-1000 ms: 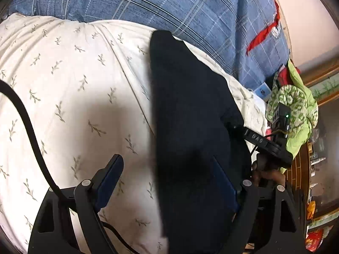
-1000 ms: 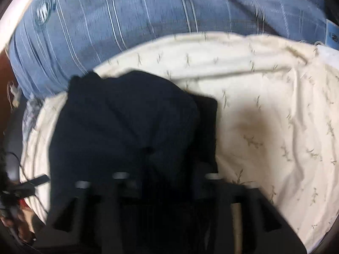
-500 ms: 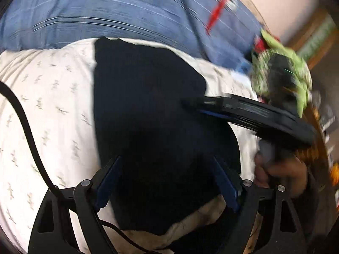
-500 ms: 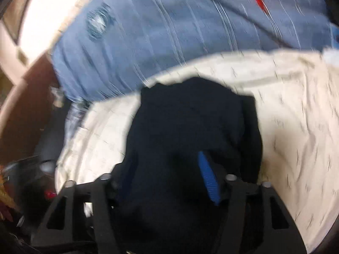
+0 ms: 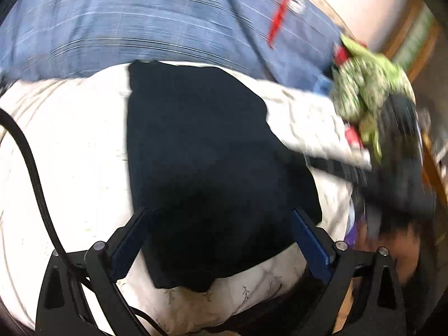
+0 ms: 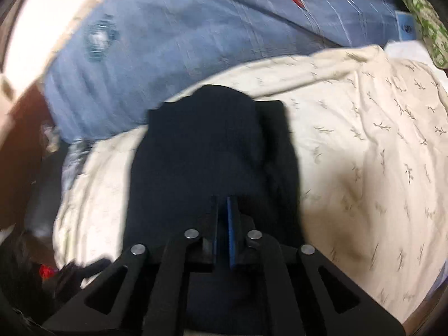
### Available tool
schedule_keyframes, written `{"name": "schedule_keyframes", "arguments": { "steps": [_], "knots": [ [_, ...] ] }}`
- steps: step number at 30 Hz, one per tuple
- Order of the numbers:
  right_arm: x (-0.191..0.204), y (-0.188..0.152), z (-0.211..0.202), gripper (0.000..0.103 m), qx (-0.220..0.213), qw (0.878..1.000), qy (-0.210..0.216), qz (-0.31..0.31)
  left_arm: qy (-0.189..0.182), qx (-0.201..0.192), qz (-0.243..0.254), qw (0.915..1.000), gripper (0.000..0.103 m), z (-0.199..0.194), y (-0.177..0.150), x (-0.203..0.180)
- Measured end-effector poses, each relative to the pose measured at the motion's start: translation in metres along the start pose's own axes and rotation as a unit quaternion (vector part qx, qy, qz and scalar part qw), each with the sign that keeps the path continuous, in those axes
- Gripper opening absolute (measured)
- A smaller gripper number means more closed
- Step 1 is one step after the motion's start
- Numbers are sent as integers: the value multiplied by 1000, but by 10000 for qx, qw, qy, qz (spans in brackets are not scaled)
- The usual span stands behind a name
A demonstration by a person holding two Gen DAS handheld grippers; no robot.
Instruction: Fold large clothes
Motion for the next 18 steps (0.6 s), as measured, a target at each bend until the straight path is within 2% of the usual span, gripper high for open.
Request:
{"name": "schedule_keyframes", "arguments": {
  "steps": [1, 2, 4, 7, 10, 12, 14, 18],
  "knots": [
    [2, -9, 6, 19, 71, 10000, -25, -26, -16, 40, -131, 9999, 101, 1, 0, 7],
    [-1, -22, 10, 22, 166, 9997, -137, -62, 9, 84, -189, 9998, 101, 1, -1, 12],
    [-23, -53, 26, 20, 516, 9974, -507, -29, 129, 275, -369, 9989, 100, 9, -7, 25],
    [-36, -71, 28, 18, 524, 9975, -364, 289, 176, 362, -682, 9969, 100, 9, -16, 40],
    [-31, -79, 7, 18, 578, 9972, -396, 255, 134, 244, -616, 9977, 100, 4, -15, 37],
    [-25, -59, -8, 19, 297, 9989, -240, 267, 317, 52, -325, 9990, 100, 1, -14, 28],
    [-21, -23, -16, 22, -32, 9996, -226, 152, 471, -149, 176, 9986, 101, -1, -13, 6],
    [-7, 42, 12, 22, -7, 9991, -252, -335, 737, -13, 734, 9946, 101, 21, -30, -17]
  ]
}}
Point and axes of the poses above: each gripper's, at about its wrist camera, not at the fingertips, and z roughly the way its jaws point, x to its left, y to its top, the point moved 10 cm from there along z, roughly the way its jaws point, and after that the axes turned 8 degrees about y, right-handed, at the moved point
